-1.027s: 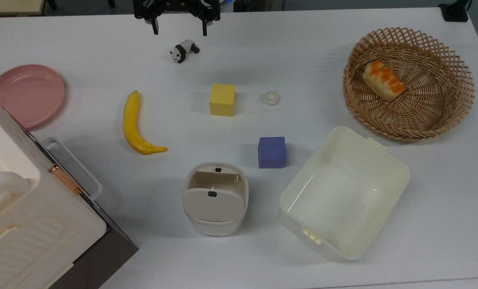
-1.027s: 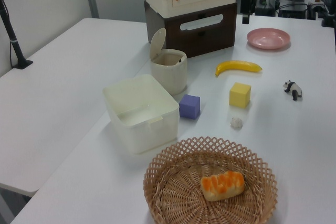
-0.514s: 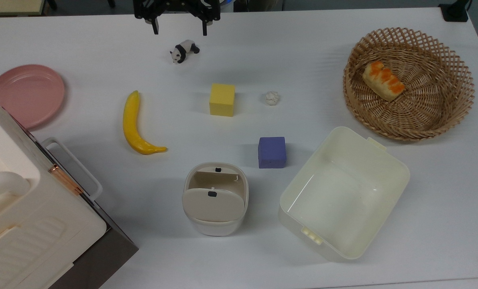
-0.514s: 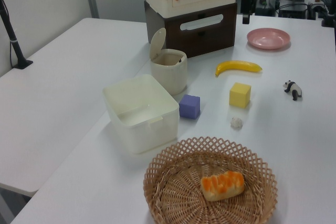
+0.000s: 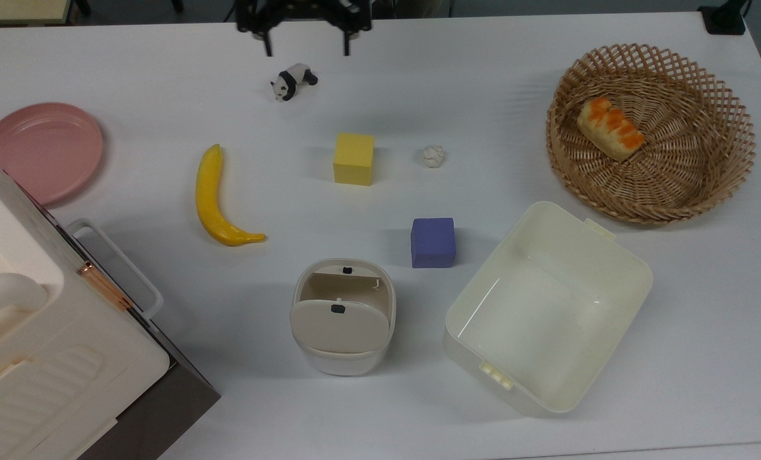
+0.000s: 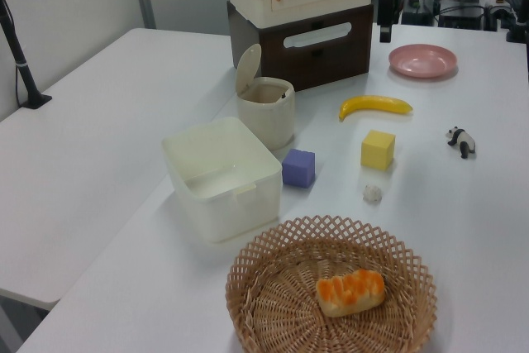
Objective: Grab it up and put it in the trash
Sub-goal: 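Move the gripper toward the small white ball beside the yellow cube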
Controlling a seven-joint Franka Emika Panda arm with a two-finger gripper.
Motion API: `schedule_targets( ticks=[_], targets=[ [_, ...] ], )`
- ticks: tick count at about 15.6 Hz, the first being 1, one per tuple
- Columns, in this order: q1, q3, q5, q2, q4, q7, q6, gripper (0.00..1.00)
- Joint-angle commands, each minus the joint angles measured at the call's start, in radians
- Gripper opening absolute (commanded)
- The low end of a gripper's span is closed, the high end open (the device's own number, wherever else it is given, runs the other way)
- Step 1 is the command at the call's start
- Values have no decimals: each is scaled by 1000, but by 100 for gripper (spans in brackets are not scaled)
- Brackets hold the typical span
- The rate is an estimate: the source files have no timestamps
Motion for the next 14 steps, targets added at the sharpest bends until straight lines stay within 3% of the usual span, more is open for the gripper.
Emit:
schedule_targets(
  ticks=[1, 7, 14],
  targets=[
    [104, -19, -8, -13, -14, 11, -35, 100],
    [274, -62, 10, -1, -8, 113, -32, 100],
    [313, -59, 16, 22, -20, 131, -26, 100]
  ],
)
